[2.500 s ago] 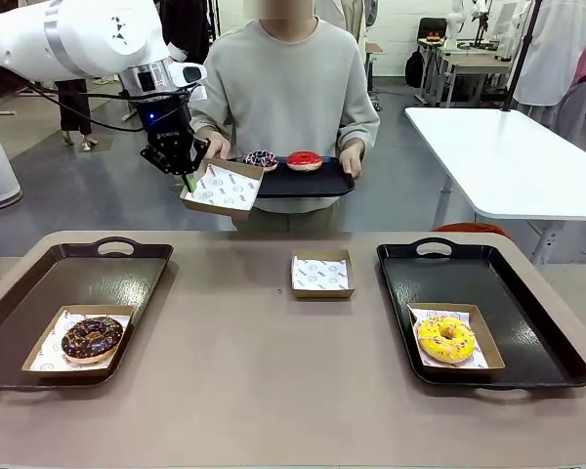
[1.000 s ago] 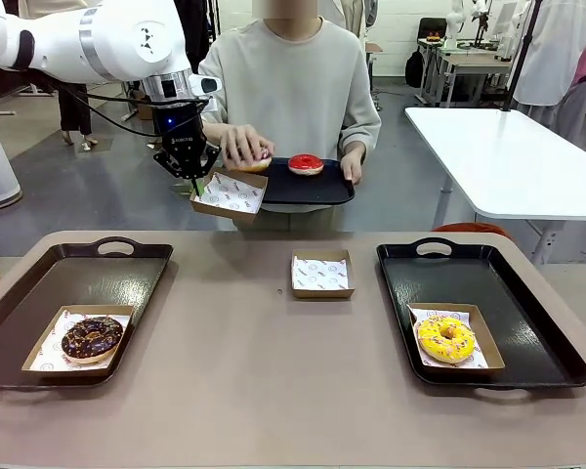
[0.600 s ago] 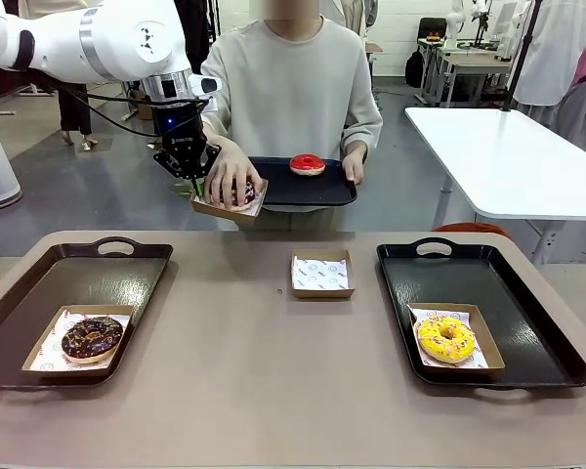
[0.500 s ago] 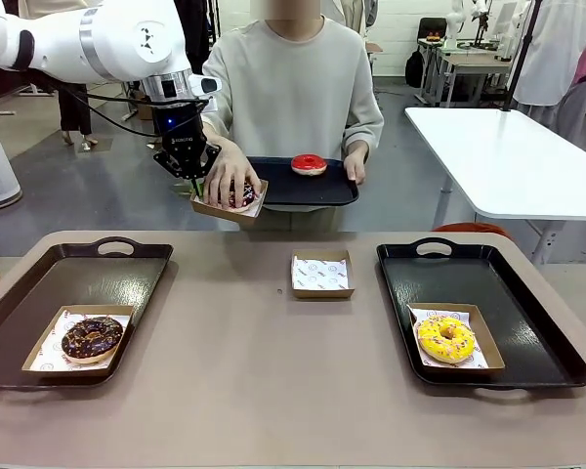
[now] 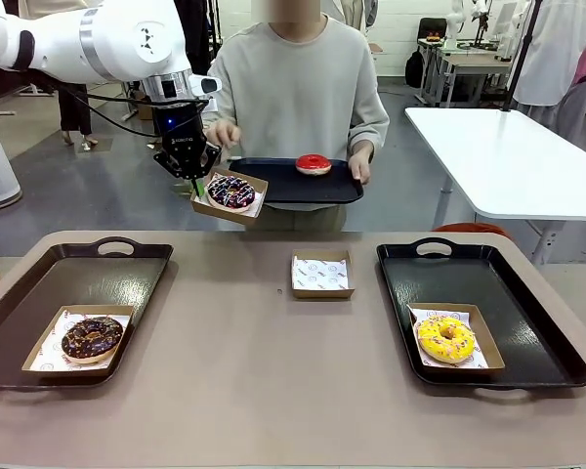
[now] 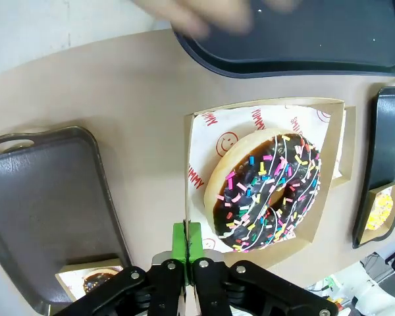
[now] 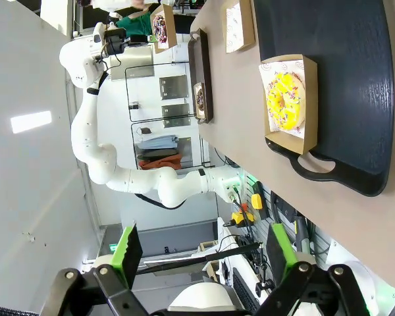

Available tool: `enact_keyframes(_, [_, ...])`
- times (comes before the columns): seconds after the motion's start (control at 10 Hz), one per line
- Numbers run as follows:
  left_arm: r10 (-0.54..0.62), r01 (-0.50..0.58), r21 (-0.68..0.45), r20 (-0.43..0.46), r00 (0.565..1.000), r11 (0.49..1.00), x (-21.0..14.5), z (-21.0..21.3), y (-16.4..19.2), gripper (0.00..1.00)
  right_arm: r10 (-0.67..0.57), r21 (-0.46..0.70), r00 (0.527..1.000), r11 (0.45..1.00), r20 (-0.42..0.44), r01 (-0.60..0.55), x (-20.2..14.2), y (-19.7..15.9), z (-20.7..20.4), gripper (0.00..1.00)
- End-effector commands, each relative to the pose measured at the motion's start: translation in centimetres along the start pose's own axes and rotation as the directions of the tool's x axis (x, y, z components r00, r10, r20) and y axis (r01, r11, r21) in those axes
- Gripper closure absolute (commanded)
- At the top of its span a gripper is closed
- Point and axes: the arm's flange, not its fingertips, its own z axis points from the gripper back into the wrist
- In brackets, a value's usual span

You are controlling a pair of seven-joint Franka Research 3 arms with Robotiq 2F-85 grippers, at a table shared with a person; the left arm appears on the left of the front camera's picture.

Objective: Individually package the donuts and arrange them on the tray.
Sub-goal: Place the picked Paper togo box on the Handle tray while simultaneously picking up another Paper togo box from the table with the other hand.

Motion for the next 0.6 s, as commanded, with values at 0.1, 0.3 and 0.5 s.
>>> enact_keyframes(0.1, [0.000, 0.000, 0.002, 0.002, 1.000, 1.000, -0.29, 0.06, 0.10, 1.00, -0.002, 0.011, 1.000, 1.000, -0.005, 0.002, -0.09, -0.02, 0.09, 0.00])
enact_keyframes(0.3, [0.000, 0.000, 0.002, 0.002, 1.000, 1.000, -0.29, 0.06, 0.10, 1.00, -0.002, 0.011, 1.000, 1.000, -0.005, 0.002, -0.09, -0.02, 0.09, 0.00])
enact_keyframes(0.5, [0.000, 0.000, 0.002, 0.002, 1.000, 1.000, -0.29, 0.06, 0.10, 1.00, -0.002, 0.011, 1.000, 1.000, -0.005, 0.002, -0.09, -0.02, 0.09, 0.00])
